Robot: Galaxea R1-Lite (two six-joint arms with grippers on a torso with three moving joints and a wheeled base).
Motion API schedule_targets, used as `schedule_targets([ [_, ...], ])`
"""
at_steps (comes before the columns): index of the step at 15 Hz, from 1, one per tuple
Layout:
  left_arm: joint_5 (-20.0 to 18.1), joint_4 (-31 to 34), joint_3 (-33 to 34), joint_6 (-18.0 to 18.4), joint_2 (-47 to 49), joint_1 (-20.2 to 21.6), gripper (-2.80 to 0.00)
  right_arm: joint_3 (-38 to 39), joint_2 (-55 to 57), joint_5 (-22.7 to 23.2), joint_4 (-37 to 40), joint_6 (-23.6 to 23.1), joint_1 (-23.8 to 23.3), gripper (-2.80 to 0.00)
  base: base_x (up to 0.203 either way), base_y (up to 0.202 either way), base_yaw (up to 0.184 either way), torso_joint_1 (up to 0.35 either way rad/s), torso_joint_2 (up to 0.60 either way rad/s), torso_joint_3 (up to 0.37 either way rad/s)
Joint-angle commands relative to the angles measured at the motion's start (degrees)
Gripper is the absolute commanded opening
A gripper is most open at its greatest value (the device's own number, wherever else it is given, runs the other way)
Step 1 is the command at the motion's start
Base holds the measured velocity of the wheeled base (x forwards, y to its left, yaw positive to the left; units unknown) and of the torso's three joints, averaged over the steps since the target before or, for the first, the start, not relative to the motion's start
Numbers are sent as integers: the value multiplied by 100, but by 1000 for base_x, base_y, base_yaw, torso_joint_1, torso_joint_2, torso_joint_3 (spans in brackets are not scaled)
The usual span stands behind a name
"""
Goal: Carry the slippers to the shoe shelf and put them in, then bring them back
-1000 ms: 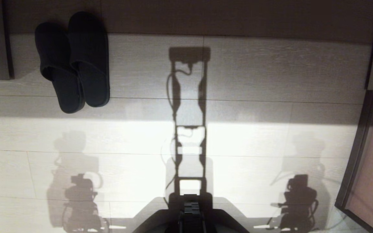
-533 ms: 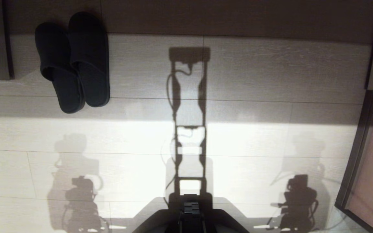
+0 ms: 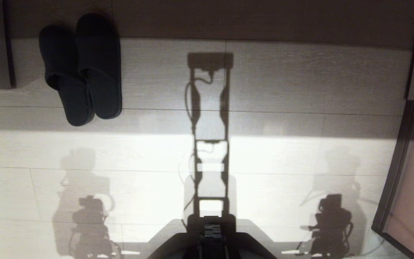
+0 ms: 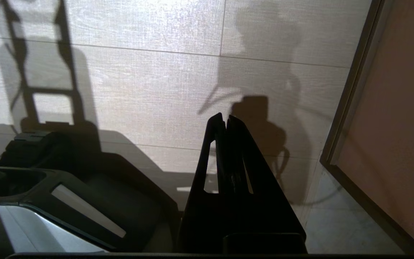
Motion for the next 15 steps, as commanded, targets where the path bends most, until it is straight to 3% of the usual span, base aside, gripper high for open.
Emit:
schedule_targets([
  [1, -2, 9, 1, 7, 18, 5, -280, 0, -9, 2, 0, 0, -5, -280, 0, 0, 0, 7, 2, 90],
  [15, -10, 42, -8, 57, 25, 5, -280, 0, -9, 2, 0, 0, -5, -280, 0, 0, 0, 3, 2, 191],
])
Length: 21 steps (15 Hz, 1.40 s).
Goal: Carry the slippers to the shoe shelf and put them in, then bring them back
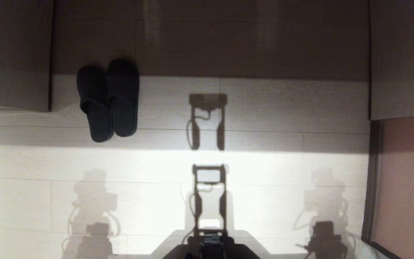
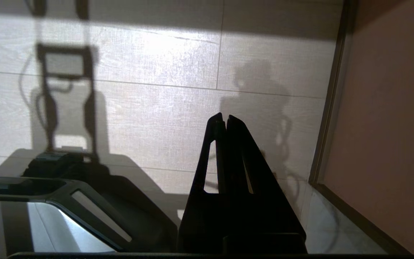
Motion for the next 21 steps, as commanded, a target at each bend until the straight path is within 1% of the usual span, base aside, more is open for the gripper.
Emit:
schedule_targets([
  [1, 6, 2, 3, 2, 20, 5, -280, 0, -6, 2, -2, -1, 0, -280, 0, 0, 0, 2, 2, 205],
  [21, -3, 2, 3, 2, 20, 4, -280, 0, -6, 2, -2, -1, -1, -280, 0, 0, 0, 3, 3, 203],
])
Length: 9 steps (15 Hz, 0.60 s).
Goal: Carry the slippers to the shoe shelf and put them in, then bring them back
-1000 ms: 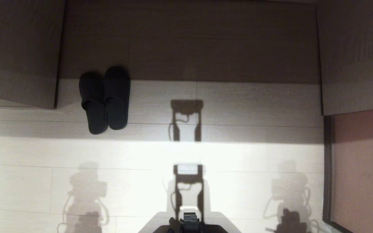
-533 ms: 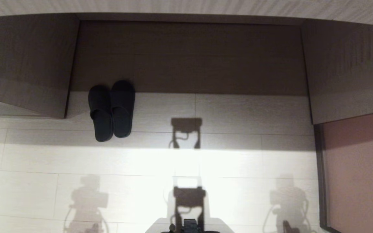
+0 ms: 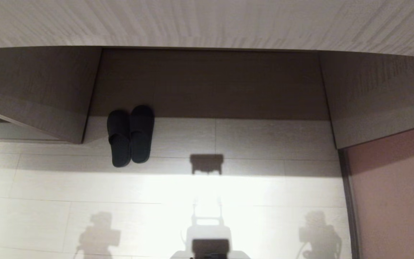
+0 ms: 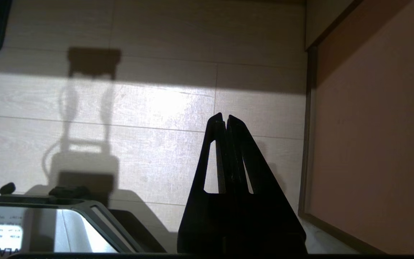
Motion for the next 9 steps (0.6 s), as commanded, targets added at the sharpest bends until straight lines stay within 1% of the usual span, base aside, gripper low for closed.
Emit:
schedule_targets([
  [1, 0, -2, 3, 5, 11, 4, -280, 0, -4, 2, -2, -1, 0, -280, 0, 0, 0, 4, 1, 199],
  [9, 0, -29, 12, -4, 11, 5, -280, 0, -4, 2, -2, -1, -1, -280, 0, 0, 0, 2, -1, 203],
])
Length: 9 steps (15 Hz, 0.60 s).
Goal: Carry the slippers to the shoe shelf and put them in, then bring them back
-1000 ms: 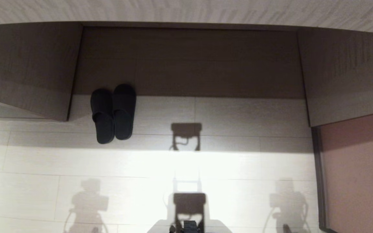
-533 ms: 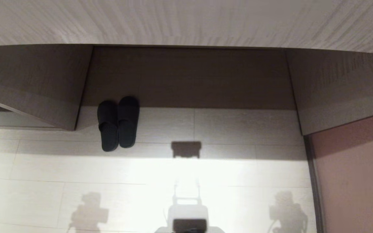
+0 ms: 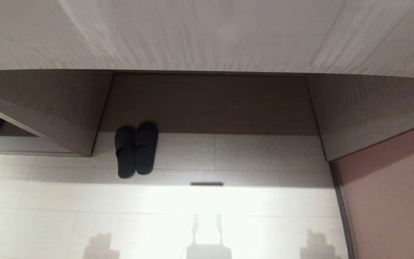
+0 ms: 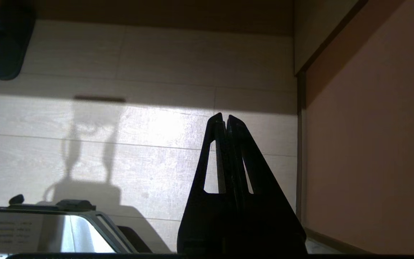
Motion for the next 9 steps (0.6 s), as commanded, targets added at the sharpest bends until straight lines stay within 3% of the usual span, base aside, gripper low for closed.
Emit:
schedule_targets([
  [1, 0, -13, 5, 1, 9, 4, -280, 0, -4, 5, -2, 7, 5, -280, 0, 0, 0, 10, -12, 215],
  [9, 0, 13, -4, 1, 9, -4, -280, 0, -4, 5, -2, 2, -4, -280, 0, 0, 0, 1, 2, 203],
])
